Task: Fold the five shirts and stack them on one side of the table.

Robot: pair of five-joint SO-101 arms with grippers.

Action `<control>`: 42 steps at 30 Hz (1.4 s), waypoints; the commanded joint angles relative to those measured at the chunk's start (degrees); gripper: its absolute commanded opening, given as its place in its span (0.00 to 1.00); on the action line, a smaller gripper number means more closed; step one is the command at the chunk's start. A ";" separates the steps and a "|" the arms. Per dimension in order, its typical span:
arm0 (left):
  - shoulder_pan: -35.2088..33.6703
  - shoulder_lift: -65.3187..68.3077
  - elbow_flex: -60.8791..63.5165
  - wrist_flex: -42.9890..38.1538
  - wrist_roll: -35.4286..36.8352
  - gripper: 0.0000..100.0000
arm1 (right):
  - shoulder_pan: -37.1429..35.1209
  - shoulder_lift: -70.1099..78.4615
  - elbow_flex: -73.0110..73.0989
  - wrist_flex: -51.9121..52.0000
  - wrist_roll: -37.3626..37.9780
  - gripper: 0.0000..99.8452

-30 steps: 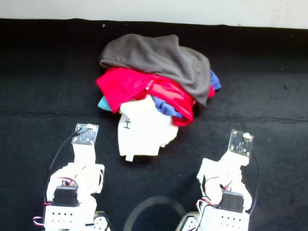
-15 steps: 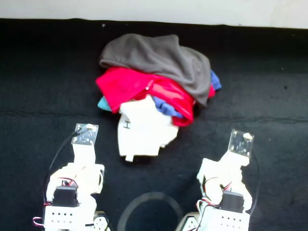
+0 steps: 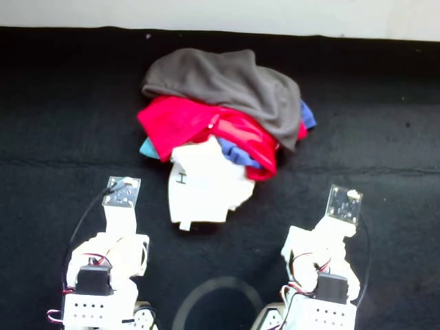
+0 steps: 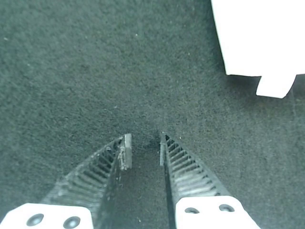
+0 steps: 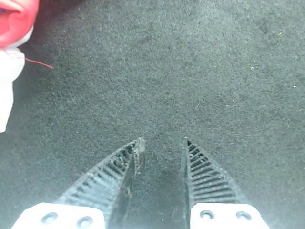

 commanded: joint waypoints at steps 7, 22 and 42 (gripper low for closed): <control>-0.04 -0.04 0.75 0.44 0.09 0.12 | 0.48 -0.48 7.87 0.04 -0.44 0.13; -0.04 -0.04 0.75 0.44 0.09 0.12 | 0.48 -0.48 7.87 0.04 -0.44 0.13; -13.05 -0.13 0.75 -15.12 -0.35 0.12 | 0.48 -0.48 7.87 0.04 -0.44 0.13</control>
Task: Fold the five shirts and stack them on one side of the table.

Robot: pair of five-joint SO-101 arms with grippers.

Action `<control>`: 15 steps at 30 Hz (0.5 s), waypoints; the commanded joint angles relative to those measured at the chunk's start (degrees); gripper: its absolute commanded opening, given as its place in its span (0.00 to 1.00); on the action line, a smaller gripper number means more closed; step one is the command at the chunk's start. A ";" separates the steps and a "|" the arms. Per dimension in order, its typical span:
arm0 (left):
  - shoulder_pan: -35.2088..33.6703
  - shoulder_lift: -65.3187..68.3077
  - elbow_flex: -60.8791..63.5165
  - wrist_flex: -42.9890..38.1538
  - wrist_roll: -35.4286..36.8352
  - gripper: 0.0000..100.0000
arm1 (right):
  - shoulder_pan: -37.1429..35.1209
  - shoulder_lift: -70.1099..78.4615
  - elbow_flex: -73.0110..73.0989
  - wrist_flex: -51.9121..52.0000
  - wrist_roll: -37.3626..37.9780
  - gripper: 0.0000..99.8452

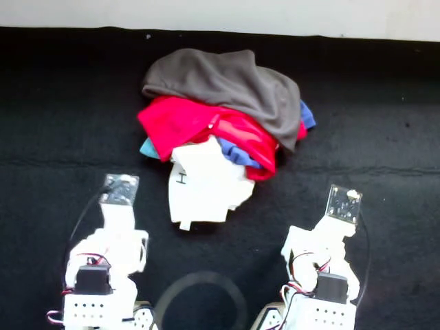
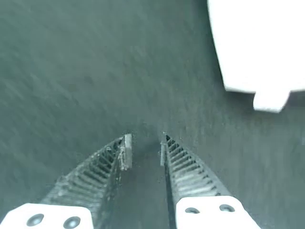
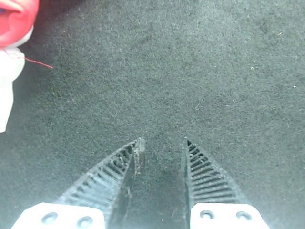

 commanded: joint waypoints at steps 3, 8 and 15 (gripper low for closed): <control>-20.09 -0.04 0.75 -20.92 -0.18 0.14 | 0.48 -0.48 7.87 0.04 -0.44 0.13; -29.85 -0.04 0.57 -26.99 0.00 0.38 | 0.48 -0.48 7.87 0.04 -0.44 0.13; -29.58 0.22 -17.80 -5.71 0.18 0.45 | 0.48 -0.48 7.87 0.04 -0.44 0.13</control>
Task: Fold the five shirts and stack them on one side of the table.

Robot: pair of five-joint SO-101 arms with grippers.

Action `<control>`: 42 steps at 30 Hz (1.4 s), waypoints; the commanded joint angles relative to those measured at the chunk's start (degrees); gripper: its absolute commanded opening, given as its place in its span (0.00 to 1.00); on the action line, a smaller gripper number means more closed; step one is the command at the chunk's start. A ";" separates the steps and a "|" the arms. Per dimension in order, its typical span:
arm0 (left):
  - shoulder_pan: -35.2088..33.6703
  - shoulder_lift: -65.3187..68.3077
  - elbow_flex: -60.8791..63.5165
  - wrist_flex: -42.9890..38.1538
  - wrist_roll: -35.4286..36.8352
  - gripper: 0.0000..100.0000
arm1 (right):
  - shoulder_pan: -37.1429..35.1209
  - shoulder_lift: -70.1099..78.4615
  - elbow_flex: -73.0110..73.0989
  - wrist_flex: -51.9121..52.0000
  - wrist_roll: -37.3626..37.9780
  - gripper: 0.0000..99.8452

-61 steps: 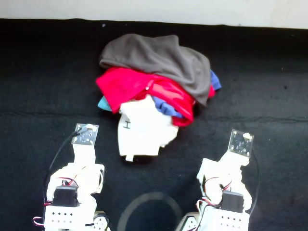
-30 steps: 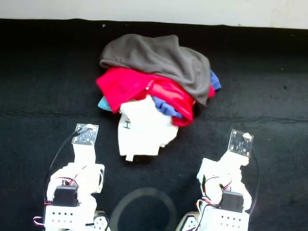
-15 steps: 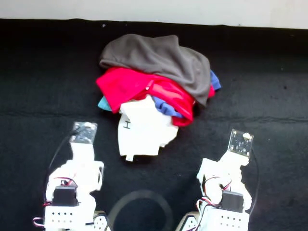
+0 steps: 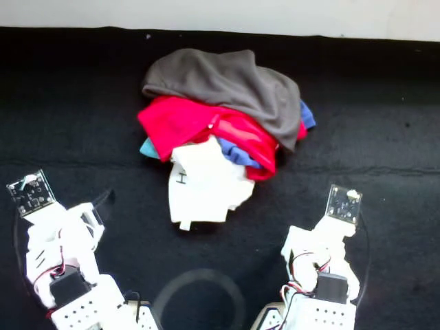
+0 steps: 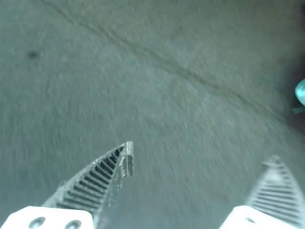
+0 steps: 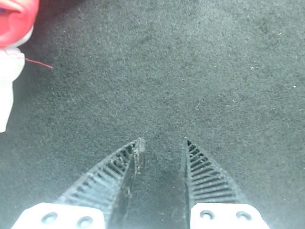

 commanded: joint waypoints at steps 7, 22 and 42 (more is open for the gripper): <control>8.22 13.05 -45.85 20.57 0.35 0.45 | 0.48 -0.48 7.87 0.04 -0.44 0.13; 29.49 79.43 -82.51 24.18 3.43 0.45 | 0.48 -0.48 7.87 0.04 -0.44 0.13; 50.95 144.13 -130.51 20.40 7.30 0.45 | 0.48 -0.48 7.87 0.04 -0.44 0.13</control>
